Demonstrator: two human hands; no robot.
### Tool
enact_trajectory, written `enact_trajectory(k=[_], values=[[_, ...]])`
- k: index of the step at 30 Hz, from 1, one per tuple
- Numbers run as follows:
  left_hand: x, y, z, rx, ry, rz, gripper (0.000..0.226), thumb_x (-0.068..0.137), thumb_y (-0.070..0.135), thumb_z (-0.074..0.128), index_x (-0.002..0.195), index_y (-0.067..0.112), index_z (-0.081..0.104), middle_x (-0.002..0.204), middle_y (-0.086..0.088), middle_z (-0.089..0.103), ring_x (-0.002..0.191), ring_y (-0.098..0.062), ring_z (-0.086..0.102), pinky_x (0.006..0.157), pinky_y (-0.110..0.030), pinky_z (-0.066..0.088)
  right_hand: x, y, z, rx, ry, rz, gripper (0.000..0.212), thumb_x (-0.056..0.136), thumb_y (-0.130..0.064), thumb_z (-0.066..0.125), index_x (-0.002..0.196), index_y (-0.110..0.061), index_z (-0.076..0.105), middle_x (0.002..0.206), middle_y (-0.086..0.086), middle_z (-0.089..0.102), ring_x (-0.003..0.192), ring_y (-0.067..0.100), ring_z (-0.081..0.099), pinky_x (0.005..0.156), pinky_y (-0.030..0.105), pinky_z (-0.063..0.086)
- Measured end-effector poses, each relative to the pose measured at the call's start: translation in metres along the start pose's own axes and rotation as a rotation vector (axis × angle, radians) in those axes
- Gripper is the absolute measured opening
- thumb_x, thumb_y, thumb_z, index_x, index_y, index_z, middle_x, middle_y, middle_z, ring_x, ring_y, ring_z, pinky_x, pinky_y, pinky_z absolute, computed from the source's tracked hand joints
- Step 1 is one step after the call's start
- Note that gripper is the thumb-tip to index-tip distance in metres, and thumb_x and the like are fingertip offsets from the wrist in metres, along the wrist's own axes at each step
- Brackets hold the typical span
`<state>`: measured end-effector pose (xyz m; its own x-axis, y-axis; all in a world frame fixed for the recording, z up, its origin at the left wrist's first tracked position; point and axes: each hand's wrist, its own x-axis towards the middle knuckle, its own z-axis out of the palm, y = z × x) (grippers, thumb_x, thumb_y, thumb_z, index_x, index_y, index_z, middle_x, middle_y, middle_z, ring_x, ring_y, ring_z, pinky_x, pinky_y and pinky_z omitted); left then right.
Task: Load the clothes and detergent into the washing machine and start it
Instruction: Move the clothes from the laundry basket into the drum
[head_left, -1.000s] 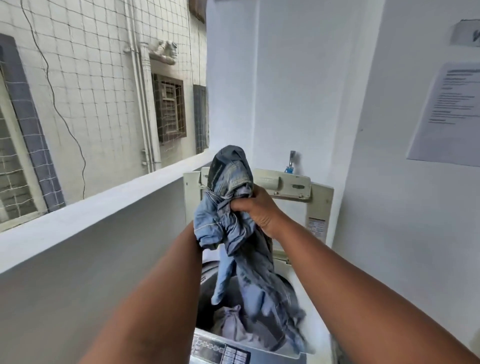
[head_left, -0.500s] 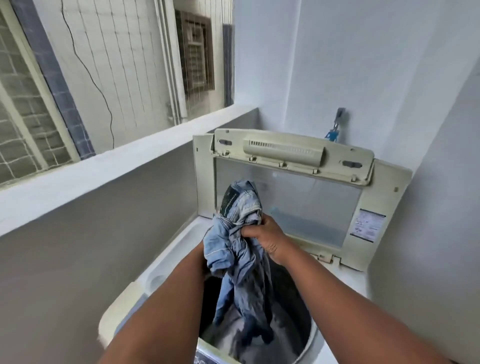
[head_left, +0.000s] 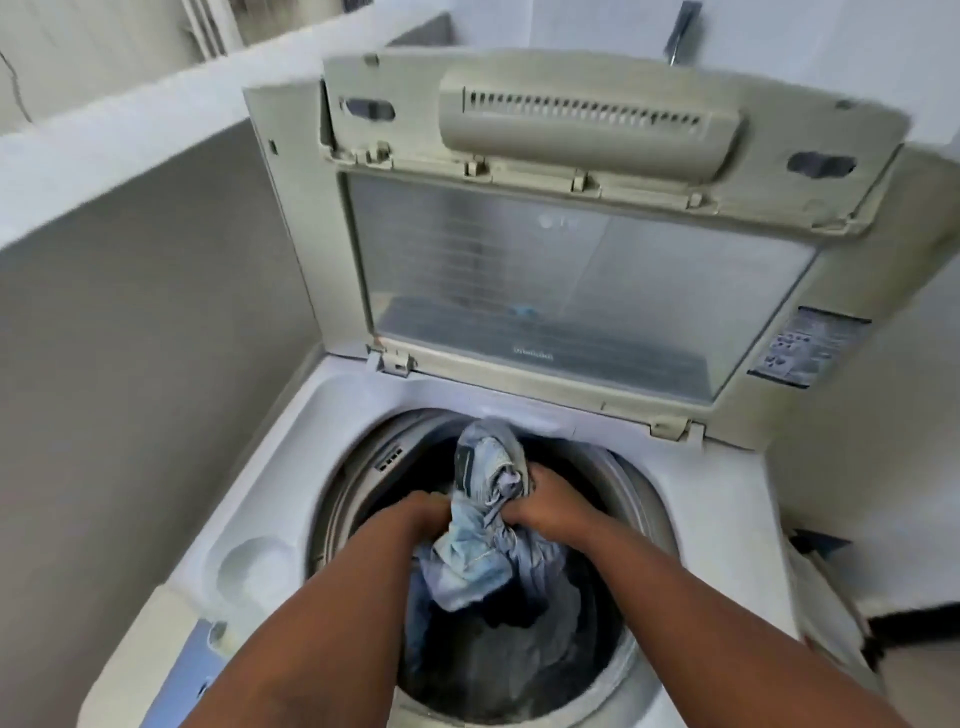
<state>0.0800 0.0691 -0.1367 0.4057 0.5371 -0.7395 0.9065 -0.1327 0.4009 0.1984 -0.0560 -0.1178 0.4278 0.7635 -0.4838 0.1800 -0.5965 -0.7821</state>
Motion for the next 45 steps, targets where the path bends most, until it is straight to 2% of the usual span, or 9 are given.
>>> enact_trajectory(k=[2,4,6,8,10,17,24,36,45], values=[[0.016,-0.01,0.008,0.229,-0.043,-0.031,0.039,0.096,0.025,0.049,0.128,0.002,0.056,0.131,-0.014,0.058,0.112,-0.026,0.058,0.091,-0.032,0.045,0.006,0.016,0.013,-0.195,-0.02,0.044,0.031,0.071,-0.015,0.069,0.097,-0.028,0.061,0.113,0.005,0.067,0.103,0.022,0.063,0.091,0.031,0.05],[0.034,-0.022,0.024,0.336,-0.182,0.04,0.04,0.092,0.029,0.056,0.124,0.005,0.059,0.125,-0.011,0.062,0.107,-0.025,0.061,0.086,-0.031,0.047,0.018,0.035,0.031,-0.359,0.008,0.072,0.054,0.068,-0.034,0.062,0.122,-0.028,0.056,0.13,0.004,0.06,0.117,0.025,0.058,0.098,0.033,0.047],[0.051,-0.034,0.034,0.368,-0.295,0.044,0.048,0.09,0.032,0.06,0.13,0.005,0.054,0.131,-0.012,0.059,0.115,-0.028,0.06,0.09,-0.035,0.049,0.031,0.053,0.049,-0.47,0.019,0.132,0.079,0.069,-0.049,0.052,0.144,-0.031,0.033,0.146,0.006,0.045,0.132,0.028,0.045,0.108,0.039,0.039],[0.064,-0.045,0.04,0.391,-0.295,0.025,0.069,0.091,0.037,0.059,0.145,0.005,0.031,0.149,-0.013,0.039,0.132,-0.03,0.045,0.102,-0.036,0.042,0.038,0.067,0.06,-0.598,0.003,0.241,0.089,0.078,-0.047,0.053,0.153,-0.024,0.009,0.155,0.013,0.029,0.14,0.034,0.03,0.113,0.047,0.031],[0.07,-0.05,0.038,0.455,-0.204,0.019,0.093,0.089,0.046,0.057,0.153,0.01,-0.001,0.159,-0.016,0.014,0.144,-0.033,0.024,0.113,-0.04,0.027,0.041,0.071,0.062,-0.709,-0.013,0.293,0.09,0.085,-0.042,0.055,0.153,-0.021,0.001,0.156,0.015,0.023,0.142,0.037,0.023,0.114,0.048,0.026],[0.07,-0.044,0.025,0.593,-0.167,0.094,0.096,0.087,0.061,0.048,0.153,0.023,-0.011,0.161,-0.009,-0.008,0.146,-0.037,0.004,0.118,-0.051,0.013,0.033,0.057,0.047,-0.905,-0.118,0.275,0.081,0.085,-0.043,0.054,0.153,-0.027,0.012,0.16,0.012,0.015,0.147,0.038,0.004,0.117,0.054,0.006],[0.035,-0.049,0.025,0.77,-0.158,0.19,0.11,0.079,0.068,0.055,0.151,0.026,-0.017,0.158,-0.008,-0.024,0.146,-0.035,-0.015,0.116,-0.057,0.0,-0.006,0.039,0.042,-0.934,-0.122,0.314,0.088,0.083,-0.055,0.055,0.154,-0.031,0.009,0.162,0.01,0.004,0.148,0.037,-0.007,0.117,0.057,-0.001],[-0.082,-0.011,0.014,0.758,0.07,0.301,0.115,0.072,0.082,0.048,0.15,0.028,-0.016,0.159,-0.008,-0.02,0.147,-0.032,-0.014,0.117,-0.056,-0.002,-0.109,-0.001,0.001,-0.975,0.098,0.177,0.096,0.078,-0.067,0.057,0.154,-0.032,0.008,0.163,0.009,0.003,0.148,0.034,-0.006,0.117,0.055,0.002],[-0.203,0.079,0.116,0.752,0.18,0.451,0.117,0.069,0.086,0.044,0.151,0.028,-0.016,0.158,-0.008,-0.02,0.146,-0.031,-0.018,0.119,-0.05,-0.007,-0.256,0.051,-0.091,-0.921,0.314,0.057,0.094,0.079,-0.068,0.054,0.153,-0.033,0.007,0.163,0.006,0.005,0.148,0.034,-0.005,0.117,0.057,0.003]])
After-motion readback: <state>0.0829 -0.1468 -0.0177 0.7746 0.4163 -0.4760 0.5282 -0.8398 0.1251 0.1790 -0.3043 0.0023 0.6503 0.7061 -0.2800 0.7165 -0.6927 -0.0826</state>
